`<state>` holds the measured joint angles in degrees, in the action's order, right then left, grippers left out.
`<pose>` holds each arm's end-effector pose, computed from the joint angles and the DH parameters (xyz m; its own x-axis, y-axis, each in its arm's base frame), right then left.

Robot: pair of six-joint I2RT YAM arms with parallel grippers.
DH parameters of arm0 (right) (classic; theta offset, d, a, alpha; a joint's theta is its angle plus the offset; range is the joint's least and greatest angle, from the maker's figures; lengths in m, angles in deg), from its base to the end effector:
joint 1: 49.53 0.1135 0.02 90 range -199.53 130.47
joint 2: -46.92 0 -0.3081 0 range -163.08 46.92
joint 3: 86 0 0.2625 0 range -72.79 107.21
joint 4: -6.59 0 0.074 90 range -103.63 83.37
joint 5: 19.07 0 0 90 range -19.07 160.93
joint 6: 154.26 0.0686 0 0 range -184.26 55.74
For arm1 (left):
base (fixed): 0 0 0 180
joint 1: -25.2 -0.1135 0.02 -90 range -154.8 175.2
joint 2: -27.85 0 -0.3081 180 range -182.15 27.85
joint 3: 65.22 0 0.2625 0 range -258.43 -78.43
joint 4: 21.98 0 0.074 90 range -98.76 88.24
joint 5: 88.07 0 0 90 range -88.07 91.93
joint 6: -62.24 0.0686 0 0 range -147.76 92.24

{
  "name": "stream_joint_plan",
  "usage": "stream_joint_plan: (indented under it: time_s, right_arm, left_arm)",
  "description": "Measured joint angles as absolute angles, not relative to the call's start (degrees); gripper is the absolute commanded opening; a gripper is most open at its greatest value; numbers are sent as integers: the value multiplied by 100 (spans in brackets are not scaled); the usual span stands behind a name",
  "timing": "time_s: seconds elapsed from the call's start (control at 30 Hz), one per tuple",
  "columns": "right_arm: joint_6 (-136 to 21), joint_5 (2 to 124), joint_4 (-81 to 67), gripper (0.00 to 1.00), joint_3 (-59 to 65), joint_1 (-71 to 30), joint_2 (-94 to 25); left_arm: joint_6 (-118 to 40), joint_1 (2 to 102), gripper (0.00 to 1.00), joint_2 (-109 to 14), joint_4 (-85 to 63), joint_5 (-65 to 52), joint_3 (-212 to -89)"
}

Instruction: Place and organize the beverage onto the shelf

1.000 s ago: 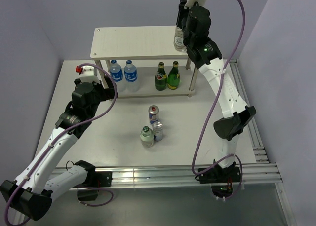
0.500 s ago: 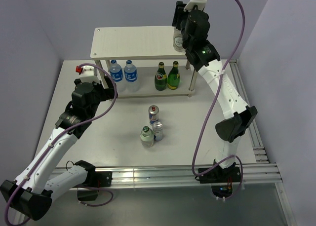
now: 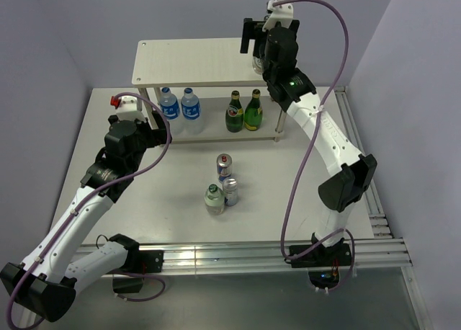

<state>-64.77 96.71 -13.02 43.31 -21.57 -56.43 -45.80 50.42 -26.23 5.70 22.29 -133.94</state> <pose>0.4221 0.1903 0.5432 0.0980 0.0430 -0.9943 -0.0395 0.9984 0.0393 0.2164 -0.0755 0.3981 -0.2228 -0.2160 -0.9506 0.0251 0.9736 -0.2271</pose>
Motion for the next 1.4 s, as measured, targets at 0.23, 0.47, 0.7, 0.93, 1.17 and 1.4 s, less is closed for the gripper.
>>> stream_joint_plan:
  time_s: [0.23,0.47,0.7,0.93,1.17,1.4]
  right_arm:
    - [-6322,9599,-1204,100,3594,-2124,-5099]
    - [-6031,9717,-966,100,2429,-1988,-4113]
    - [-5771,10528,-563,100,-95,-596,-2177]
    - [-5275,10974,-306,100,-2137,1655,-1081]
    - [-4420,10941,-443,100,-2727,2276,-1785]
    - [-3977,10869,-308,99,-2795,2374,-2295]
  left_arm:
    - [-4580,5042,98,-2623,570,2229,-13394]
    - [-4578,5042,98,-2623,570,2234,-13394]
    - [-4545,5044,98,-2623,570,2238,-13394]
    - [-4545,5044,99,-2623,572,2238,-13394]
    - [-4543,5044,99,-2575,572,2245,-13394]
    - [-4543,5044,99,-2573,570,2269,-13394]
